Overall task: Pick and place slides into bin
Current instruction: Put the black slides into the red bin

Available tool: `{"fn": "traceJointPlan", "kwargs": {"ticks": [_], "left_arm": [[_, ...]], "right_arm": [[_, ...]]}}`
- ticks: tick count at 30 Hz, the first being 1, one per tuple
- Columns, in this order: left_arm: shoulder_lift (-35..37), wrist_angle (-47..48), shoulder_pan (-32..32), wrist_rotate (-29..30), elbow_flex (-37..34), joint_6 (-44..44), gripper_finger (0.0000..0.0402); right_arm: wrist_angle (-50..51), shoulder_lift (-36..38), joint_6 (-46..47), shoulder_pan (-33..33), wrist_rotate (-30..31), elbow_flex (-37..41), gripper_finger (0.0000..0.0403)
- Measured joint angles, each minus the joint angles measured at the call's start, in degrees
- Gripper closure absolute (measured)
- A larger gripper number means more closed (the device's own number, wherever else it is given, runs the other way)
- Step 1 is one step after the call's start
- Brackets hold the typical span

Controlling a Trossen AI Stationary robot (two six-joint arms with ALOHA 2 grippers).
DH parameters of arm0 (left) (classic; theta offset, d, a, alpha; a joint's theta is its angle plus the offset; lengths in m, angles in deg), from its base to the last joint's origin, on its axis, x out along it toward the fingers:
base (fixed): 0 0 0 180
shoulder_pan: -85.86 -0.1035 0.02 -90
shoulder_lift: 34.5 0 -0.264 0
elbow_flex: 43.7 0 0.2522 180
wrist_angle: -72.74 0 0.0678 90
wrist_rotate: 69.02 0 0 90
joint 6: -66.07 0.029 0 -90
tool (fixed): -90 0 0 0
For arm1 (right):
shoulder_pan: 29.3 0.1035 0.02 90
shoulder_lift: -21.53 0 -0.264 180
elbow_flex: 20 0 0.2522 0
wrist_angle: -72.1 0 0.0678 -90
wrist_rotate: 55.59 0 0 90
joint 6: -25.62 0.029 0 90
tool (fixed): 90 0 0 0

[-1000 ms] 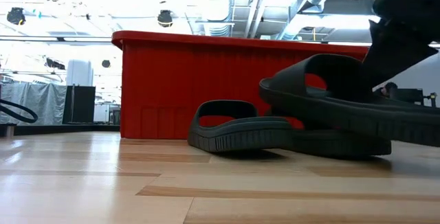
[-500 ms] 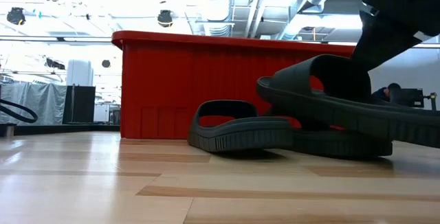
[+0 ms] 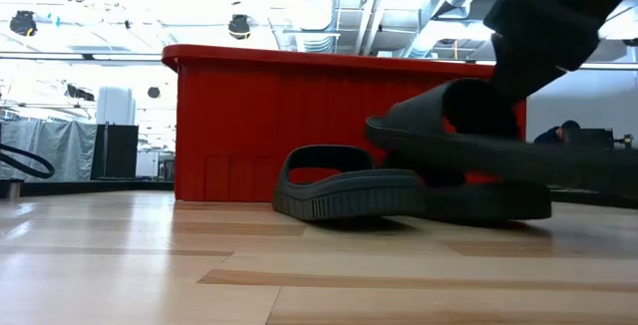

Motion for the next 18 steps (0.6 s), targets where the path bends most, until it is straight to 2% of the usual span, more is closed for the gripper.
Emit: {"fn": "traceJointPlan", "kwargs": {"ticks": [2, 4, 14, 18], "left_arm": [[0.0, 0.0, 0.0, 0.0, 0.0, 0.0, 0.0255], [0.0, 0.2, 0.0, 0.0, 0.0, 0.0, 0.0255], [0.0, 2.6, 0.0, 0.0, 0.0, -1.5, 0.0255], [0.0, 2.5, 0.0, 0.0, 0.0, -2.3, 0.0255]], "right_arm": [[-1.2, 0.0, -1.1, -0.4, -0.9, 0.0, 0.0351], [-2.2, 0.0, -2.2, -0.8, -2.0, 0.0, 0.0387], [-3.3, 0.0, 0.4, -0.4, -4.4, 0.0, 0.0398], [-0.4, 0.0, 1.6, 1.0, -5.5, -2.4, 0.04]]}}
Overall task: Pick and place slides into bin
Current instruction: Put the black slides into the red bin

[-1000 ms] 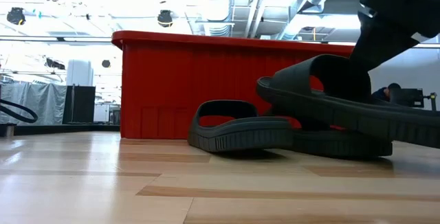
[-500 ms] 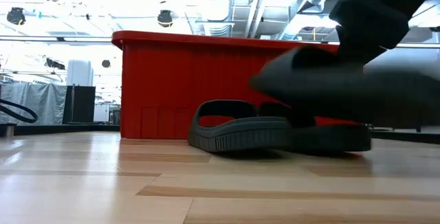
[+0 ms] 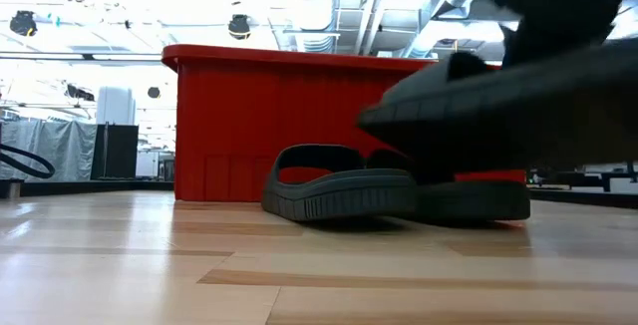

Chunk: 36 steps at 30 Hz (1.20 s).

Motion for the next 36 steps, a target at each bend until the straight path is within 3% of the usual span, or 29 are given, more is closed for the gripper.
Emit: {"fn": "traceJointPlan", "kwargs": {"ticks": [5, 18, 26, 32, 36], "left_arm": [[0.0, 0.0, 0.0, 0.0, 0.0, -0.6, 0.0255], [-1.4, -0.5, 0.0, -0.1, 0.0, -6.1, 0.0255], [-5.7, -0.7, -1.2, -5.3, 0.0, -15.2, 0.0255], [-7.1, -0.6, -4.1, -13.8, 0.0, -23.4, 0.0255], [-7.1, -0.1, -5.3, -15.1, 0.0, -25.3, 0.0255]], "right_arm": [[6.3, 0.0, -0.3, 1.2, 0.9, -5.7, 0.0401], [22.7, 0.0, -0.5, 1.7, 11.3, -20.5, 0.0402], [27.8, 0.0, -7.6, 0.5, 18.5, -28.6, 0.0402], [28.0, 0.0, -14.8, -0.5, 20.8, -31.6, 0.0403], [31.0, 0.0, -15.9, -0.5, 20.7, -32.4, 0.0403]]}}
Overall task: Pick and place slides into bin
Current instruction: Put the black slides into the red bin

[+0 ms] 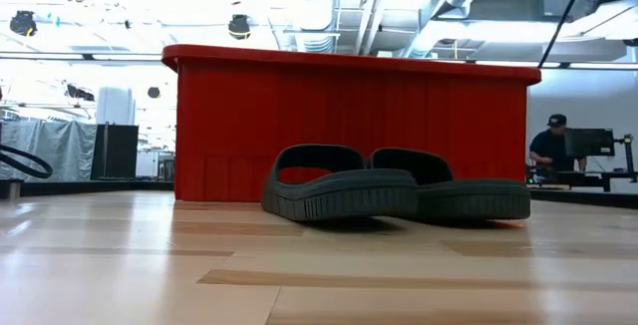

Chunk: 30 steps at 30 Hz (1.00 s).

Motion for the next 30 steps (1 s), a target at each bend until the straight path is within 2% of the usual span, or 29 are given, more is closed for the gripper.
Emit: {"fn": "traceJointPlan", "kwargs": {"ticks": [6, 10, 20, 30], "left_arm": [[0.1, 3.3, -2.5, -2.4, 0.0, -6.3, 0.0249], [-0.7, 5.5, -4.1, -2.4, 0.0, -9.5, 0.023], [-3.6, 3.9, -5.8, -0.1, 0.0, -14.3, 0.0186], [-8.0, 3.0, -8.2, -5.6, 0.0, -24.1, 0.0184]], "right_arm": [[-0.1, 0.0, -3.9, 0.7, -0.1, 0.0, 0.0403], [-0.1, 0.0, -5.3, 1.3, 0.0, 0.0, 0.0402], [-0.2, 0.4, -10.0, 2.0, 2.8, 0.0, 0.0402], [-0.2, 0.4, -15.5, 2.0, 7.9, 0.0, 0.0402]]}}
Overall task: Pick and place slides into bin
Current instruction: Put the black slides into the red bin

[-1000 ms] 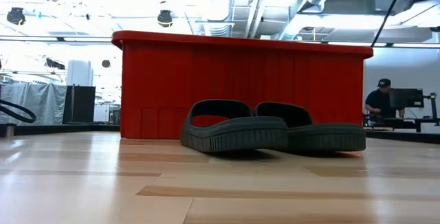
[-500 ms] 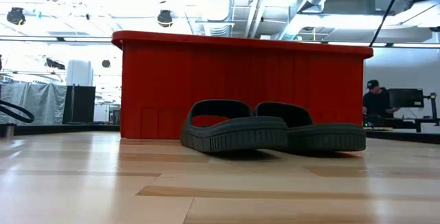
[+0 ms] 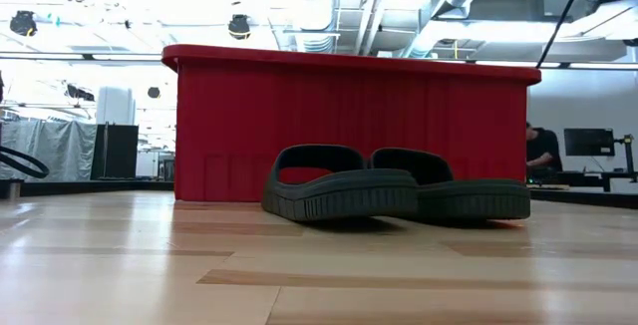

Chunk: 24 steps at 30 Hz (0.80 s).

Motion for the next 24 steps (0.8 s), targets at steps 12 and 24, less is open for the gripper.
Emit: {"fn": "traceJointPlan", "kwargs": {"ticks": [12, 24], "left_arm": [[-2.3, -0.1, -0.1, -2.2, 0.0, -4.9, 0.0184], [-5.5, -8.4, -0.2, -5.1, 0.0, -4.6, 0.0192]], "right_arm": [[0.0, 0.0, -0.7, 0.3, 4.6, 0.0, 0.0402], [0.0, 0.0, -2.1, -0.1, 5.6, 0.0, 0.0402]]}}
